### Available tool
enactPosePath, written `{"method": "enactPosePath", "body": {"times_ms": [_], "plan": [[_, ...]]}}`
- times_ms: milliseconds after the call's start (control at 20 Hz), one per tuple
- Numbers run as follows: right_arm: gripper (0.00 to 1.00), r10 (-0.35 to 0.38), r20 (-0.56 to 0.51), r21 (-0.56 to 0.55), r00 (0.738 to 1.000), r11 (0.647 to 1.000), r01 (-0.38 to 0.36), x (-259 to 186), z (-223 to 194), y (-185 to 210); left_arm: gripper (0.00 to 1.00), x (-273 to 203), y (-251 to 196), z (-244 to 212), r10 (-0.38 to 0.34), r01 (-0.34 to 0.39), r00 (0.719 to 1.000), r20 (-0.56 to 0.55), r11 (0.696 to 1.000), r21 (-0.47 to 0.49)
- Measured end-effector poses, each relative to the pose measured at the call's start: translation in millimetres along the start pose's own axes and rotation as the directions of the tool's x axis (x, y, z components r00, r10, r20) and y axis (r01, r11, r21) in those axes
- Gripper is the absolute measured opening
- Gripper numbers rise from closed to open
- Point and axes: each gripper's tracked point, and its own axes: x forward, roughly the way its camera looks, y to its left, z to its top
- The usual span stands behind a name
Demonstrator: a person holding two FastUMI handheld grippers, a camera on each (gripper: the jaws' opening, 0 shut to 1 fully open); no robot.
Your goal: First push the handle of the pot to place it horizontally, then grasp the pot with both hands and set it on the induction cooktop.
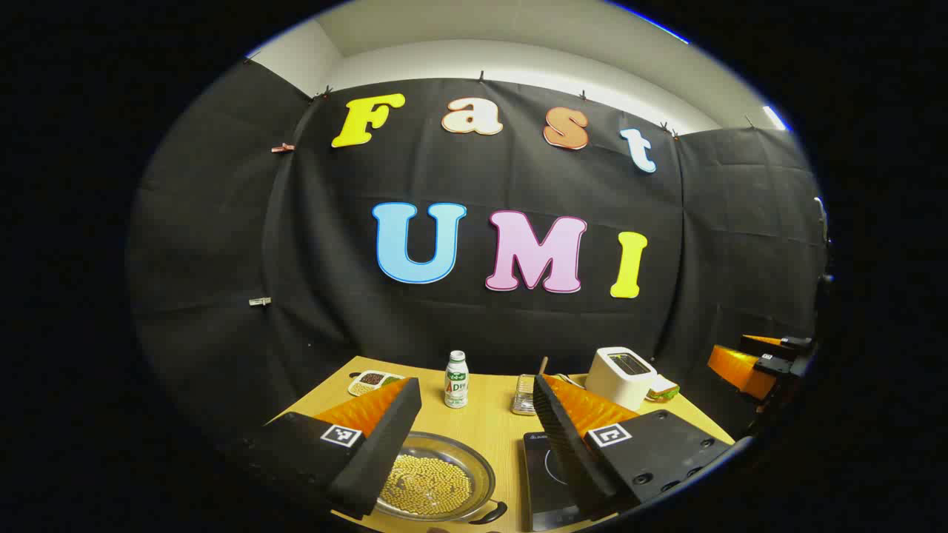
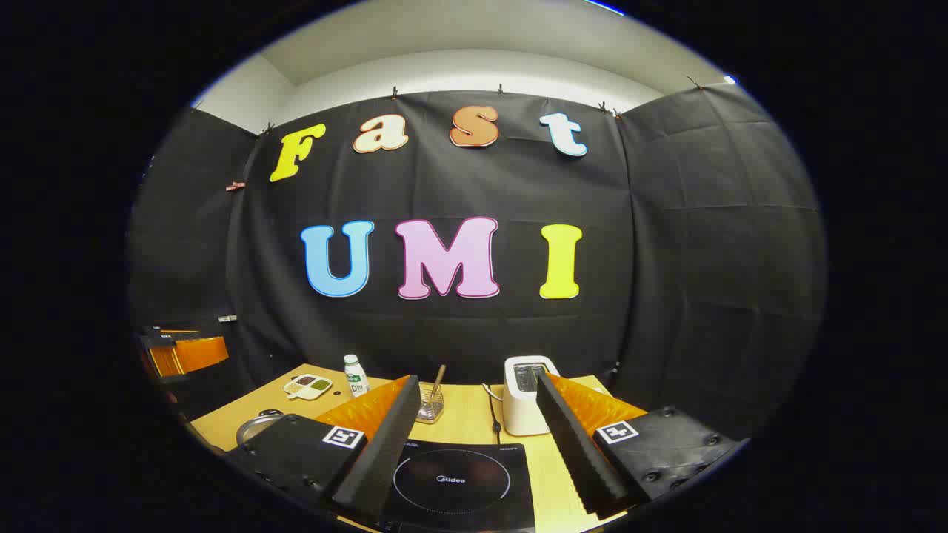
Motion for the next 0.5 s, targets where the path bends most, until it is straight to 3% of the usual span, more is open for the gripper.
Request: {"method": "enactPosePath", "body": {"times_ms": [500], "plan": [[1.00, -0.070, -0.012, 0.018, 0.997, 0.997, 0.071, -9, -8, -17, 0.95, 3, -20, -14, -0.067, 0.067, 0.998, -0.016, 0.998, 0.009]]}}
